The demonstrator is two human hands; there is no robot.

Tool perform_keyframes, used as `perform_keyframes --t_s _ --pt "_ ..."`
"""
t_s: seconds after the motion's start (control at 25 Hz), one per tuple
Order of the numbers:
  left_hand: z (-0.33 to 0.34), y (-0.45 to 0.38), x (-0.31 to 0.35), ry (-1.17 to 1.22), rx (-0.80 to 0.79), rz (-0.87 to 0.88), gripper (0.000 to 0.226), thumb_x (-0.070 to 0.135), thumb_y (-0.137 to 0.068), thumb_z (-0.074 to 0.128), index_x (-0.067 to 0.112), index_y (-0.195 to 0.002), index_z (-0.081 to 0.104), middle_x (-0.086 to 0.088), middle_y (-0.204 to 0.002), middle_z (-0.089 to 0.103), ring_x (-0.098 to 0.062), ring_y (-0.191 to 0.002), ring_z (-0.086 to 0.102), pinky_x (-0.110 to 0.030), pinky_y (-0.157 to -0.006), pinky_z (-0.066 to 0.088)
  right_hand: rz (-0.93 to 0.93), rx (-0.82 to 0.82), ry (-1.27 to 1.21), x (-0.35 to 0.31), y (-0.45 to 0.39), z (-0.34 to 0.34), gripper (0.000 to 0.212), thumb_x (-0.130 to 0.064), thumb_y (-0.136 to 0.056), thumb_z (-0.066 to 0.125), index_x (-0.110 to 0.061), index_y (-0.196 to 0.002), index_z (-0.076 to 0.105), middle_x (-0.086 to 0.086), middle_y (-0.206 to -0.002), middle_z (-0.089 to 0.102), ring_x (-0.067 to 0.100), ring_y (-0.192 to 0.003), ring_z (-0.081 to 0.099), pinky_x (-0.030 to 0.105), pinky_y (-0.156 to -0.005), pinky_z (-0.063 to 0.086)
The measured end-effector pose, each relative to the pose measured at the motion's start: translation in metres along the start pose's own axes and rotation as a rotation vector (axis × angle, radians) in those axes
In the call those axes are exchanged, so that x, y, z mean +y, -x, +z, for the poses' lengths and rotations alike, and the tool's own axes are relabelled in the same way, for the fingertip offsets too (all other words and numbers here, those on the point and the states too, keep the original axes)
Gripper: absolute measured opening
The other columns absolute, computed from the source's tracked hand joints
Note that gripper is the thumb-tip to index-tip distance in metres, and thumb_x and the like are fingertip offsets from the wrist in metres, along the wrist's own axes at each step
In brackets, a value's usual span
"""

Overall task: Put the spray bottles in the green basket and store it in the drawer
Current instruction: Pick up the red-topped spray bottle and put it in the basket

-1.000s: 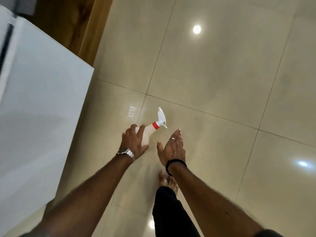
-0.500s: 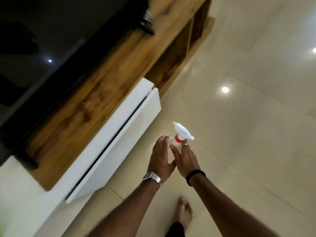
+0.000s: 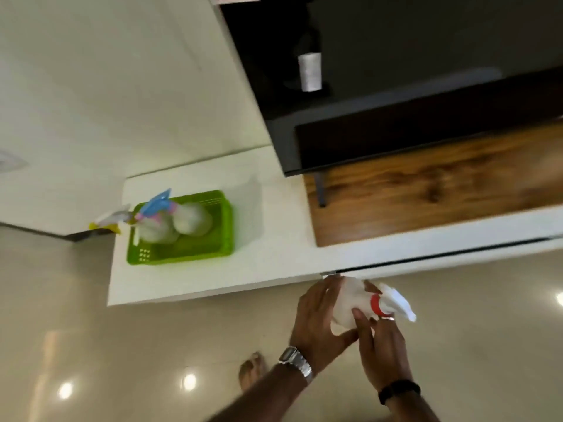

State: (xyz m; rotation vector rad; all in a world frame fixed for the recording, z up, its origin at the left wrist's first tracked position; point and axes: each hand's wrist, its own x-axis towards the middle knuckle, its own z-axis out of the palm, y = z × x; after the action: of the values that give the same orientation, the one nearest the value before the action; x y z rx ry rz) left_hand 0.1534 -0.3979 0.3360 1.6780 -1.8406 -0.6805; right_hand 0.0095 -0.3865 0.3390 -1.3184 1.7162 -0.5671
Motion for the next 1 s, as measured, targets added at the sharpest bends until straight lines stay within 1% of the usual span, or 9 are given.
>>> perform_keyframes --t_s 0.12,0.2,0.28,0.36,0.4,0.52,0.68,0.8,1.0 --pt "-0.091 0.005 -0.071 -0.040 0.133 -0.098 0.088 0.059 -0.078 0.075 0.017 -0.150 0.046 0.005 -0.155 0.048 -0.012 -0.144 0.044 -0.030 -0.117 0.038 -0.150 -0.125 -0.034 -0.082 -0.014 0.081 0.063 -0.062 -0.091 0.044 -0.010 -0.121 0.065 0.007 -0.126 0.069 0.023 -0.120 0.064 0.040 -0.101 0.050" --pt "-0.143 0.005 -0.114 -0.094 0.191 -0.120 0.087 0.061 -0.083 0.070 0.013 -0.151 0.044 0.004 -0.157 0.045 -0.011 -0.146 0.040 -0.024 -0.120 0.031 -0.267 -0.125 -0.061 -0.132 -0.028 0.126 0.058 -0.056 -0.098 0.045 -0.008 -0.125 0.063 0.002 -0.137 0.061 0.021 -0.129 0.058 0.040 -0.108 0.046" --pt "-0.188 0.002 -0.156 -0.173 0.219 -0.171 0.083 0.059 -0.085 0.067 0.012 -0.150 0.044 0.001 -0.155 0.047 -0.013 -0.145 0.039 -0.021 -0.119 0.025 -0.316 -0.078 -0.120 -0.176 -0.046 0.161 0.052 -0.051 -0.098 0.047 -0.011 -0.129 0.059 -0.002 -0.130 0.060 0.024 -0.125 0.060 0.046 -0.104 0.050" --pt "-0.223 0.004 -0.200 -0.244 0.205 -0.240 0.075 0.048 -0.087 0.069 0.014 -0.149 0.046 -0.003 -0.154 0.049 -0.019 -0.143 0.043 -0.030 -0.117 0.032 -0.340 -0.048 -0.146 -0.212 -0.064 0.193 0.052 -0.052 -0.097 0.048 -0.013 -0.132 0.054 -0.002 -0.128 0.059 0.028 -0.121 0.063 0.048 -0.099 0.054" --pt "-0.235 0.008 -0.219 -0.274 0.182 -0.253 0.071 0.043 -0.088 0.069 0.013 -0.149 0.048 -0.004 -0.154 0.050 -0.023 -0.143 0.046 -0.037 -0.115 0.037 -0.356 -0.044 -0.111 -0.223 -0.072 0.205 0.052 -0.051 -0.098 0.048 -0.010 -0.129 0.054 0.004 -0.126 0.062 0.032 -0.119 0.063 0.051 -0.096 0.054" --pt "-0.254 0.023 -0.259 -0.332 0.107 -0.236 0.065 0.035 -0.090 0.066 0.012 -0.148 0.049 -0.006 -0.153 0.051 -0.027 -0.143 0.046 -0.046 -0.112 0.042 -0.369 -0.060 0.081 -0.240 -0.087 0.233 0.053 -0.046 -0.098 0.048 0.003 -0.116 0.057 0.023 -0.117 0.066 0.042 -0.110 0.064 0.056 -0.091 0.054" --pt "-0.255 0.033 -0.282 -0.347 0.061 -0.195 0.063 0.034 -0.092 0.061 0.013 -0.150 0.047 -0.005 -0.154 0.050 -0.024 -0.147 0.041 -0.043 -0.115 0.039 -0.398 -0.054 0.258 -0.244 -0.093 0.247 0.058 -0.048 -0.095 0.045 0.001 -0.124 0.055 0.021 -0.120 0.067 0.038 -0.111 0.064 0.047 -0.091 0.055" --pt "-0.252 0.038 -0.289 -0.353 0.017 -0.181 0.063 0.035 -0.093 0.058 0.015 -0.151 0.045 -0.005 -0.157 0.045 -0.024 -0.150 0.035 -0.041 -0.118 0.033 -0.429 -0.046 0.380 -0.236 -0.095 0.248 0.062 -0.051 -0.096 0.042 0.004 -0.118 0.059 0.023 -0.118 0.067 0.040 -0.110 0.063 0.043 -0.091 0.053" --pt "-0.248 0.041 -0.290 -0.372 -0.019 -0.171 0.067 0.036 -0.092 0.056 0.015 -0.154 0.040 -0.006 -0.163 0.037 -0.027 -0.154 0.029 -0.043 -0.120 0.030 -0.474 -0.044 0.552 -0.225 -0.104 0.256 0.046 -0.039 -0.099 0.055 -0.001 -0.123 0.062 0.016 -0.127 0.065 0.035 -0.119 0.058 0.038 -0.099 0.042"
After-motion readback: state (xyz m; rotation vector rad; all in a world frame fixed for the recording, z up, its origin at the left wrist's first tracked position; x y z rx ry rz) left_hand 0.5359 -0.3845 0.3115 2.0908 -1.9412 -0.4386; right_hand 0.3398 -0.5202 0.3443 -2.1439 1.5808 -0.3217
